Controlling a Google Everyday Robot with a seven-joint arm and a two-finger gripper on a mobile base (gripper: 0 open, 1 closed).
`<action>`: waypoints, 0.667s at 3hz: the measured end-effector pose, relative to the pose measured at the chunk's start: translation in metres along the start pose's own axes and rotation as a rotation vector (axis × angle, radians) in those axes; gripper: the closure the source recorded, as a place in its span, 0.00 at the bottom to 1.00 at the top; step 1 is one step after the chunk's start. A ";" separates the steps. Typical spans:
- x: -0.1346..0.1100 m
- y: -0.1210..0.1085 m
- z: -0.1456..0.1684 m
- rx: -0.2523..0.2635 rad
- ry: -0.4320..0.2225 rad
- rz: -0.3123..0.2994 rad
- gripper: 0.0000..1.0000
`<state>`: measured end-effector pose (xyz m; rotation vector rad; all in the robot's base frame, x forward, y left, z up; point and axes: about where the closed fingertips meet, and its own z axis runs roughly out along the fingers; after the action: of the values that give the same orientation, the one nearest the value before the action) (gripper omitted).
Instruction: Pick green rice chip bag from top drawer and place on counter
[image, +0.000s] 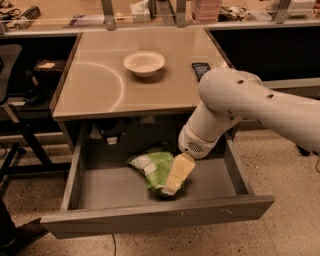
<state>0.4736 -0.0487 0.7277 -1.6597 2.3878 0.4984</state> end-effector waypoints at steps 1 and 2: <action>-0.008 -0.031 0.023 0.029 -0.086 0.087 0.00; -0.009 -0.054 0.033 0.040 -0.124 0.143 0.00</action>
Offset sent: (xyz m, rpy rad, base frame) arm 0.0802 -0.0013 -0.0509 0.1342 -0.0242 -0.2500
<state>0.5258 -0.0452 0.6910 -1.4049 2.4197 0.5552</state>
